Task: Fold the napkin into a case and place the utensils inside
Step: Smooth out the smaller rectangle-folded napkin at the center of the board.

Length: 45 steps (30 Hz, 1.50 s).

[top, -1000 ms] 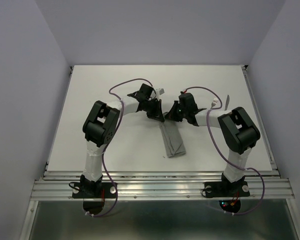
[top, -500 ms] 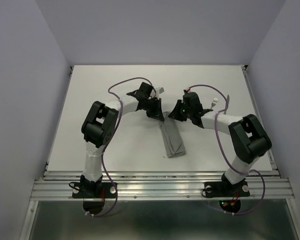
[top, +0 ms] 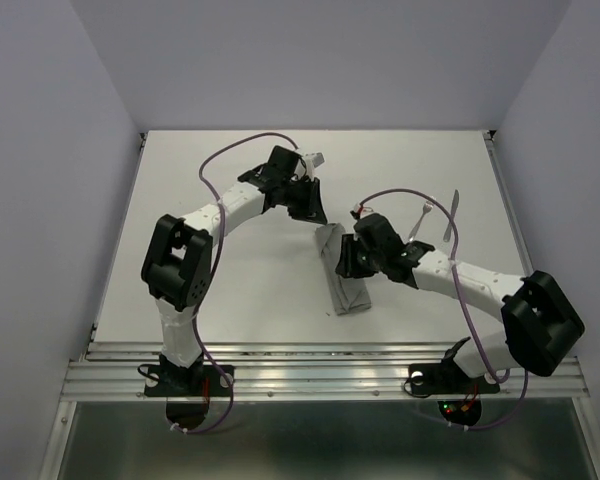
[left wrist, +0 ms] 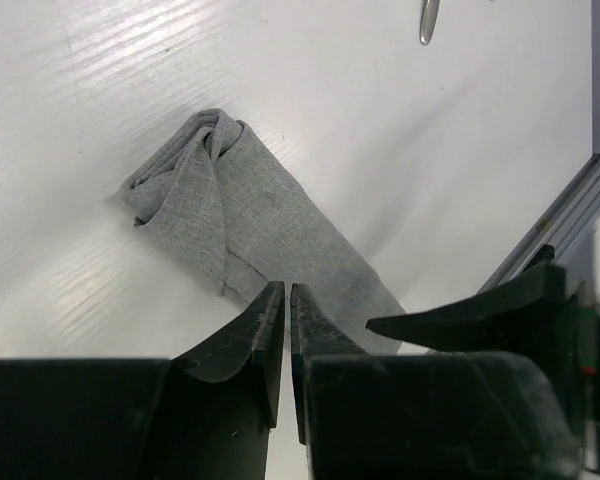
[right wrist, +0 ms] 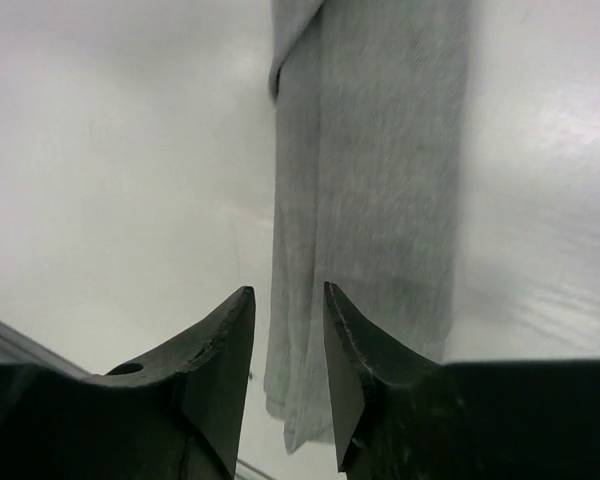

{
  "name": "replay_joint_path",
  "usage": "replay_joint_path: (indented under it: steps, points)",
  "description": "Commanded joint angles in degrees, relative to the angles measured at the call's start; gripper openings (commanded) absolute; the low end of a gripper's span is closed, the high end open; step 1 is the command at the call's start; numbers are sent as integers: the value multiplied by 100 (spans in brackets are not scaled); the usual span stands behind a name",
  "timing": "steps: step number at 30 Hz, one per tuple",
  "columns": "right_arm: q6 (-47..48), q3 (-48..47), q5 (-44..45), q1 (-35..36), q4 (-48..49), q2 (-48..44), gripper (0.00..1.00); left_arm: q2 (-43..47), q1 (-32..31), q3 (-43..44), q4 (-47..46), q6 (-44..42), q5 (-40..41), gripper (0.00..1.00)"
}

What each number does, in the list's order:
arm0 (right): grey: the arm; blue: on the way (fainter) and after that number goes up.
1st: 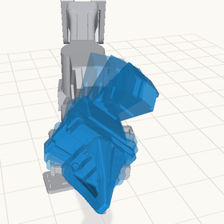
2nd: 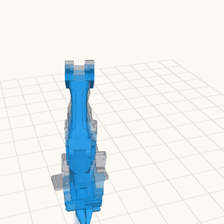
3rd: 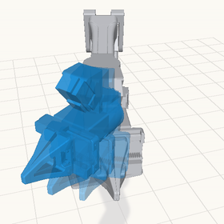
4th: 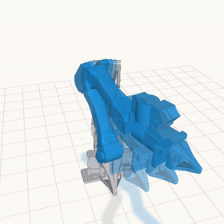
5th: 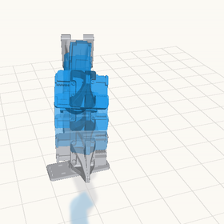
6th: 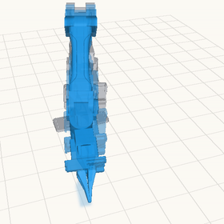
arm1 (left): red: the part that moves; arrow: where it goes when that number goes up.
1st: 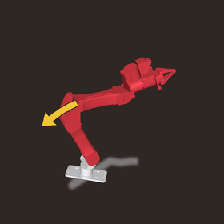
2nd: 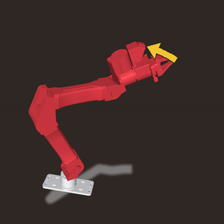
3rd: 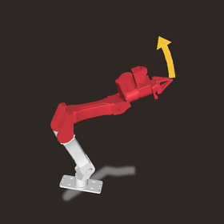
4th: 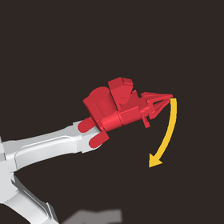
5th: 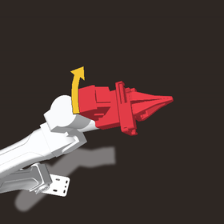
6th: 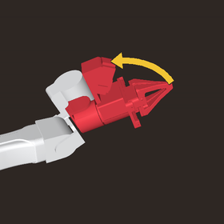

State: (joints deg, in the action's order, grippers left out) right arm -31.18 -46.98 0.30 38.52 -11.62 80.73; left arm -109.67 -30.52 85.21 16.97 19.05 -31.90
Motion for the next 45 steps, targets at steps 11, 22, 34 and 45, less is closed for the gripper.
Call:
replay_joint_path:
  steps: [11,22,34,45]
  points:
    - [-143,-215,1455,1281,-886,268,57,894,407,-758,17,248,570,18]
    - [-125,-312,1641,1333,-913,488,55,991,21,-2465,-616,784,255,1]
    - [-99,-400,1508,1386,-666,909,35,517,-560,-2843,-1319,1189,-132,0]
    - [-108,-417,1649,1439,-702,866,9,174,-824,-2878,-1653,1347,-528,0]
